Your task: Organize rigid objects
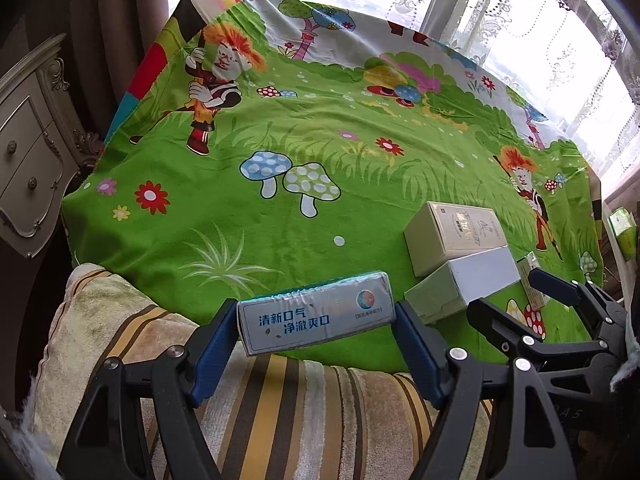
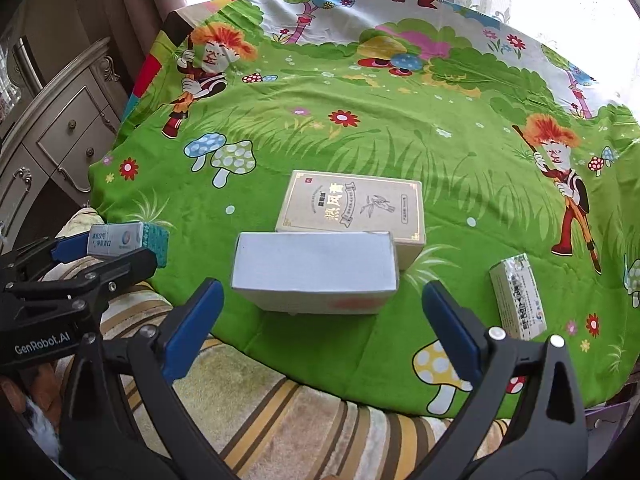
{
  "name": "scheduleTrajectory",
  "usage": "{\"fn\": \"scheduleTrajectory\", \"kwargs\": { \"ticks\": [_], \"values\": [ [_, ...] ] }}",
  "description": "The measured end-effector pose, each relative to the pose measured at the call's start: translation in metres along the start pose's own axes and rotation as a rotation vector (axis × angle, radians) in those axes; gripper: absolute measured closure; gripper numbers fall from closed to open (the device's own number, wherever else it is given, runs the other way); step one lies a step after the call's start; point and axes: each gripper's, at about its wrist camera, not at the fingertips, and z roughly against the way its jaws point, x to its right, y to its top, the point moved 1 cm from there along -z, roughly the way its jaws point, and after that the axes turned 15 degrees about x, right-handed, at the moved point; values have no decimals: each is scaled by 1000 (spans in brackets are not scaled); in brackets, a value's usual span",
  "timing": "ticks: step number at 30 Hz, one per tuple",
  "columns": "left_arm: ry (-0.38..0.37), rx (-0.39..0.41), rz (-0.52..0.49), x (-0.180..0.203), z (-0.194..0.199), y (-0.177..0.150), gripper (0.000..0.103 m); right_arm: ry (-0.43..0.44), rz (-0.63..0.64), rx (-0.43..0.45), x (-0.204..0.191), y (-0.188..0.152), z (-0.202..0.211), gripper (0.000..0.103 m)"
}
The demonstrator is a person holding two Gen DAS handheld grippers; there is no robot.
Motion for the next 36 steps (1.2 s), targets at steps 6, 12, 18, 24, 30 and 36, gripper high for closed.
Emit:
{"fn": "scheduleTrajectory", "kwargs": {
  "ticks": [6,12,18,24,30,36],
  "values": [
    [22,26,2,-7,1,3,26,9,15,-25,-6,2,-12,3],
    [36,34,3,-12,-1,6,26,-5,27,-58,-8,2,-25,3],
    [36,34,-10,-10,-2,5,26,-8,38,-72,-8,0,-28,11],
    [30,51,-29,-6,4,7,26,-26,10,-26,-3,1,-12,11],
    [-15,72,-53,9,13,7,26,-82,-44,47,13,-3,22,11],
    [-107,81,-101,42,23,3,26,-142,-121,106,43,-18,63,11]
  ]
}}
